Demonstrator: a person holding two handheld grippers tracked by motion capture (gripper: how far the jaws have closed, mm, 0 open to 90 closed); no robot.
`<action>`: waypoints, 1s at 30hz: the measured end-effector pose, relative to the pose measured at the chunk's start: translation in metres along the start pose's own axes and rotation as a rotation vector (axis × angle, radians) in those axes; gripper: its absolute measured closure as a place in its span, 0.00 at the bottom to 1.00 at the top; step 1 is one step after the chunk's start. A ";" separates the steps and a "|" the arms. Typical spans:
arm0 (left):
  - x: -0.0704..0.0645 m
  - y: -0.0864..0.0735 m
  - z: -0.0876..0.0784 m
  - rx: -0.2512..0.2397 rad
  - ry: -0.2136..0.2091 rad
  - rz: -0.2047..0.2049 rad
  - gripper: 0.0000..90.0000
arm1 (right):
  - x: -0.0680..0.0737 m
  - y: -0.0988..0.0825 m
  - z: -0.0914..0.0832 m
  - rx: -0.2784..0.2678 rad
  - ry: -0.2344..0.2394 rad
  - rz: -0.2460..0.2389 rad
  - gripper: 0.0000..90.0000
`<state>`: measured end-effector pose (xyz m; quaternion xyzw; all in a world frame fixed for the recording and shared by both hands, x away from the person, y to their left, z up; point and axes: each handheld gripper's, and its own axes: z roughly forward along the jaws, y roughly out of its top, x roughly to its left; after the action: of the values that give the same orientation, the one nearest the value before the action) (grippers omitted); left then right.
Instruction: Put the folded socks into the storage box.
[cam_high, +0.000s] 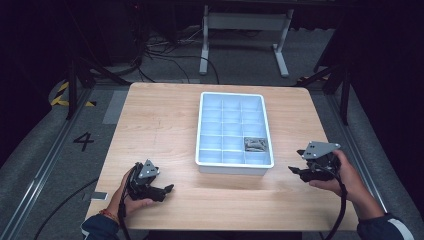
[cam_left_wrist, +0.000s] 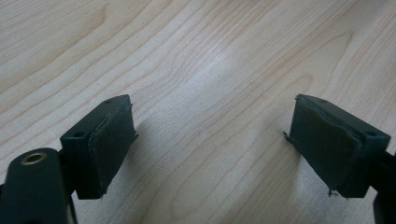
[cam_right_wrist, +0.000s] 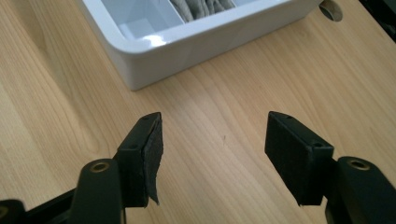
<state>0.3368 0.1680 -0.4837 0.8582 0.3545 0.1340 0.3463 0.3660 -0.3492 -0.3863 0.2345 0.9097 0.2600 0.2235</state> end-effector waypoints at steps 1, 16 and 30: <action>0.000 0.000 0.000 0.002 0.001 0.001 0.16 | 0.001 -0.003 0.000 0.000 0.001 0.006 0.42; 0.000 0.000 0.000 0.000 0.000 0.000 0.16 | 0.001 -0.045 0.001 -0.011 -0.061 0.070 0.36; 0.000 0.000 0.000 0.002 0.001 0.000 0.16 | 0.002 -0.082 0.006 -0.028 -0.086 0.155 0.32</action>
<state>0.3368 0.1680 -0.4836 0.8585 0.3547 0.1341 0.3453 0.3423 -0.4072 -0.4390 0.3121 0.8745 0.2789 0.2449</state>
